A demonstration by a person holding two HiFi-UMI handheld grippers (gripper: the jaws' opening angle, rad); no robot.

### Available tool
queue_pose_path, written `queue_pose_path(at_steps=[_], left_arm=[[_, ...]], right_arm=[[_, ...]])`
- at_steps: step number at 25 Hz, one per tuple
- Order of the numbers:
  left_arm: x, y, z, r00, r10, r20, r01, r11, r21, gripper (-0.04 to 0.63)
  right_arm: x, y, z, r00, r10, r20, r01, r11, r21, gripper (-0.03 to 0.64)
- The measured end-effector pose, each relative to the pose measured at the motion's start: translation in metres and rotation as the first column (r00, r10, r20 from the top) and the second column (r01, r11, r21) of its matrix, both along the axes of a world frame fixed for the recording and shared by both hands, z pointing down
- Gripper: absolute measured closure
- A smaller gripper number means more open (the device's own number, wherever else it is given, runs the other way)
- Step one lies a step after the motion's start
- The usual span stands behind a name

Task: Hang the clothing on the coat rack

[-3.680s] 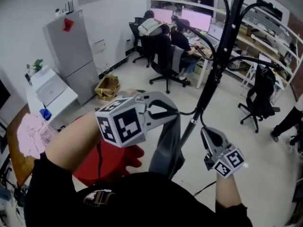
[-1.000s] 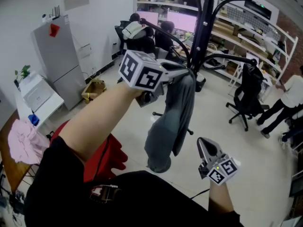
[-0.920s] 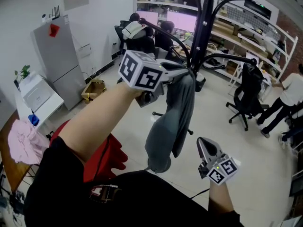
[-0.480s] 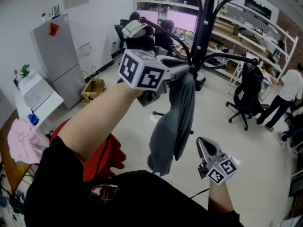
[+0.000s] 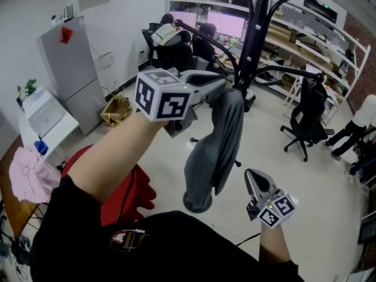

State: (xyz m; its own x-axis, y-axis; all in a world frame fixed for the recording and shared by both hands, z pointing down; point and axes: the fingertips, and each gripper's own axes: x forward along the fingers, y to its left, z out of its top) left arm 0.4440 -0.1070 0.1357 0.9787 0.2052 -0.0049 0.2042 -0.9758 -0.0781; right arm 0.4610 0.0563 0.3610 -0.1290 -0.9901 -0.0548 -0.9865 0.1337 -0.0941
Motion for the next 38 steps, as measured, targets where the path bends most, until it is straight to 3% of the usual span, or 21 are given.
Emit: queue_pose_path(at_steps=[11,18,23,30,38], left_arm=[[-0.069,-0.021,0.047,0.997,-0.077,-0.008,0.077,0.997,-0.012,0.577],[-0.141,-0.038,0.117,0.987,-0.157,0.045,0.157,0.988,0.010,0.577],[-0.198,-0.047,0.177,0.971,-0.219,0.100,0.222,0.975,-0.016,0.577],[-0.289,-0.066,0.244,0.931,-0.327,0.165,0.346,0.933,-0.104,0.578],[-0.424,-0.086,0.292,0.855,-0.485,0.183,0.514,0.840,-0.176,0.580]], right_arm=[[-0.018,-0.021,-0.006,0.998,-0.058,-0.023,0.058,0.998,-0.016,0.626],[-0.049,-0.044,-0.005,0.993,-0.107,-0.041,0.106,0.994,-0.040,0.626],[-0.082,-0.064,-0.005,0.987,-0.154,-0.047,0.151,0.987,-0.060,0.626],[-0.154,-0.114,-0.003,0.959,-0.278,-0.056,0.272,0.958,-0.088,0.626],[-0.274,-0.182,0.026,0.896,-0.442,-0.040,0.434,0.892,-0.123,0.626]])
